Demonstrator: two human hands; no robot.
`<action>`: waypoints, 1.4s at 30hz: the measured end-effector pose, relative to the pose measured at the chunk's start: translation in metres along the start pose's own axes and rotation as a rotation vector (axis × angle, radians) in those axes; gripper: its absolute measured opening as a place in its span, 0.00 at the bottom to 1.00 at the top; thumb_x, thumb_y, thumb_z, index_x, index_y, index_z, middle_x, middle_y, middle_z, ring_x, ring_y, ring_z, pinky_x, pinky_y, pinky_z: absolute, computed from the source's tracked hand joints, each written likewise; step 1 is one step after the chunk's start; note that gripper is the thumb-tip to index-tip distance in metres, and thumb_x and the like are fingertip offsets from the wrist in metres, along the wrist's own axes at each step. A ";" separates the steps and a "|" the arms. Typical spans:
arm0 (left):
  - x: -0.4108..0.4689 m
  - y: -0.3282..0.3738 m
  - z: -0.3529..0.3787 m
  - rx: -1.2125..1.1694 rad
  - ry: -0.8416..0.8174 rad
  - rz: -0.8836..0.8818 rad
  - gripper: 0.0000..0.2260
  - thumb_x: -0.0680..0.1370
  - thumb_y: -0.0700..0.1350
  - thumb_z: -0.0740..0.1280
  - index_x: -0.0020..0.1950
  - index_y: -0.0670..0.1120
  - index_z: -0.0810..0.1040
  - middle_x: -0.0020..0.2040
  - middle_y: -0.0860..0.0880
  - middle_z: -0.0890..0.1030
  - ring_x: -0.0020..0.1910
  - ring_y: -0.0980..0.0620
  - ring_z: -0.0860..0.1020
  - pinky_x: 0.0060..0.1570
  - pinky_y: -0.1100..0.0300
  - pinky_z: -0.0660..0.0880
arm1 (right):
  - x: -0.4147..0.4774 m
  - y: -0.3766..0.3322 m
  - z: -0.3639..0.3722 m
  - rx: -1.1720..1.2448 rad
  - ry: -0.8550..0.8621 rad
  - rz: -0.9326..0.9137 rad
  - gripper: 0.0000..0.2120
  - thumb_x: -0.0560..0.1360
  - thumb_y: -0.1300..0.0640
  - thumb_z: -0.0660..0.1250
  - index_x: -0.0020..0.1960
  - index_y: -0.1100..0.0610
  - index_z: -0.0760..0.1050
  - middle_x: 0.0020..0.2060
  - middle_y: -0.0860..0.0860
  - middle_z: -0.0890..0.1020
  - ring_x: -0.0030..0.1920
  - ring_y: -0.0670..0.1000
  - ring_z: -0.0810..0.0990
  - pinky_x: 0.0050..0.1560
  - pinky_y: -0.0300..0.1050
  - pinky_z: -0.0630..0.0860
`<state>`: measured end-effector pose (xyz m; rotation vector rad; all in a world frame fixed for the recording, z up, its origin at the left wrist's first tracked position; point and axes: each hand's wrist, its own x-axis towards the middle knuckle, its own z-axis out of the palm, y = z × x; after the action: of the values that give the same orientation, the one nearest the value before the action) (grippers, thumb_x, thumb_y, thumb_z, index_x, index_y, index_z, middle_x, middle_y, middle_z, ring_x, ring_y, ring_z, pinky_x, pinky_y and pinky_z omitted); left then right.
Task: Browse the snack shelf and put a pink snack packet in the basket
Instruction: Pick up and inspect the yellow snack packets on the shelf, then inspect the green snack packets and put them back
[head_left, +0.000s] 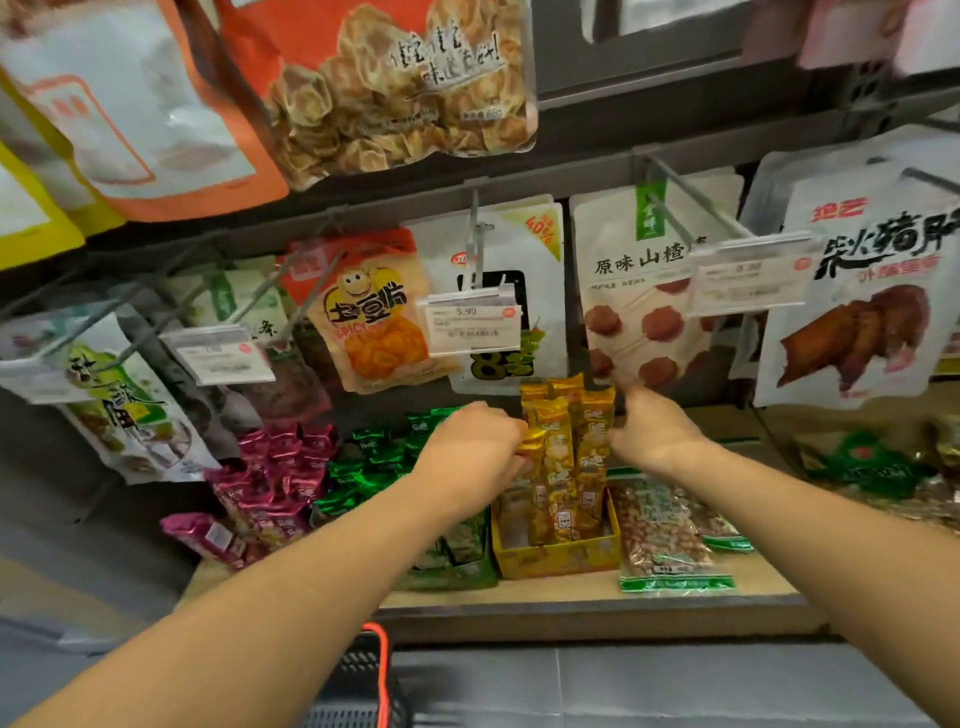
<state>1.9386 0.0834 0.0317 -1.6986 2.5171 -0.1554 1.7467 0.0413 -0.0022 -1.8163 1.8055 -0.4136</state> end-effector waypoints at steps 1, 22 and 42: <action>0.009 -0.001 0.005 0.016 -0.029 -0.015 0.12 0.79 0.53 0.64 0.55 0.46 0.77 0.53 0.44 0.80 0.55 0.43 0.75 0.53 0.51 0.72 | 0.007 0.001 0.006 0.031 -0.030 -0.020 0.20 0.76 0.58 0.66 0.67 0.55 0.69 0.57 0.56 0.78 0.60 0.60 0.77 0.59 0.51 0.75; 0.048 -0.023 0.042 0.064 0.008 -0.252 0.33 0.75 0.45 0.67 0.77 0.44 0.56 0.73 0.44 0.66 0.71 0.42 0.63 0.68 0.45 0.63 | 0.026 0.012 0.043 -0.033 0.233 -0.320 0.31 0.73 0.64 0.65 0.74 0.55 0.63 0.66 0.57 0.70 0.67 0.59 0.69 0.66 0.53 0.71; -0.074 -0.063 0.037 -0.102 -0.038 -0.070 0.29 0.72 0.60 0.70 0.70 0.49 0.72 0.61 0.49 0.78 0.61 0.49 0.71 0.64 0.54 0.69 | -0.017 -0.068 0.090 -0.279 -0.190 -0.693 0.23 0.73 0.43 0.68 0.63 0.47 0.64 0.54 0.50 0.78 0.49 0.54 0.77 0.41 0.48 0.75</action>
<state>2.0289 0.1276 0.0057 -1.8105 2.4792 -0.0002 1.8530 0.0697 -0.0337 -2.5650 1.1051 -0.2268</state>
